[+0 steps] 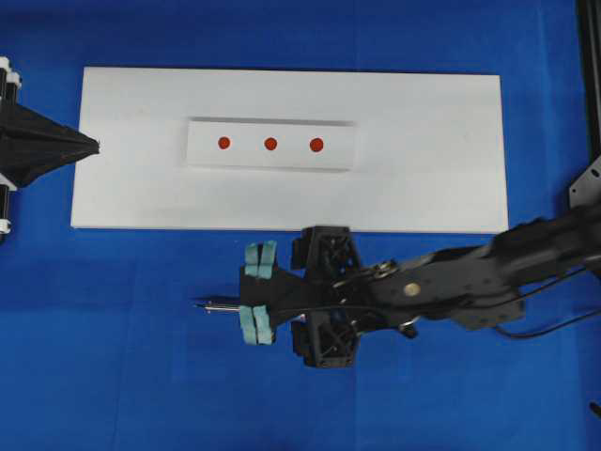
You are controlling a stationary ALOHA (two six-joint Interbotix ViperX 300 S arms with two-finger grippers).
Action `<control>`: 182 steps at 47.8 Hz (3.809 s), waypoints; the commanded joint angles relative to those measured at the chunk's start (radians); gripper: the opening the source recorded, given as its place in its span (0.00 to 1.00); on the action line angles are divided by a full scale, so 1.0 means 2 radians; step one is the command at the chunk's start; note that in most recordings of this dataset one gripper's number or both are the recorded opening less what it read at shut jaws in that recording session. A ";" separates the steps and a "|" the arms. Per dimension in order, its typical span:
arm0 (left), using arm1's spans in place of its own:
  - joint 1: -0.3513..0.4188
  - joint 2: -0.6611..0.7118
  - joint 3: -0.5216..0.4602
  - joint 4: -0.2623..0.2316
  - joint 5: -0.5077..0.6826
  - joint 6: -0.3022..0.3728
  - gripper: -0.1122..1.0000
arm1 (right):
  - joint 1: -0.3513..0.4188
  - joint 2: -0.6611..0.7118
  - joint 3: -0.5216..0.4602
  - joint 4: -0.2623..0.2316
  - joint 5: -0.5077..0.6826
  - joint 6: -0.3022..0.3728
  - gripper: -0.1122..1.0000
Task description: Touch the tip of the soldering iron to the mark.
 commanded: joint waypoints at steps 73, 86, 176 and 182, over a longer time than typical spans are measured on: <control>-0.001 0.002 0.000 0.000 0.000 -0.002 0.10 | -0.179 -0.257 0.110 -0.018 0.000 -0.104 0.88; -0.001 0.002 -0.001 0.000 0.000 -0.001 0.10 | -0.179 -0.408 0.209 -0.018 -0.021 -0.098 0.88; -0.002 -0.002 0.000 0.000 -0.004 -0.001 0.10 | -0.183 -0.703 0.427 -0.016 -0.064 -0.091 0.86; -0.002 -0.002 0.000 0.000 -0.004 -0.001 0.10 | -0.183 -0.703 0.427 -0.016 -0.064 -0.091 0.86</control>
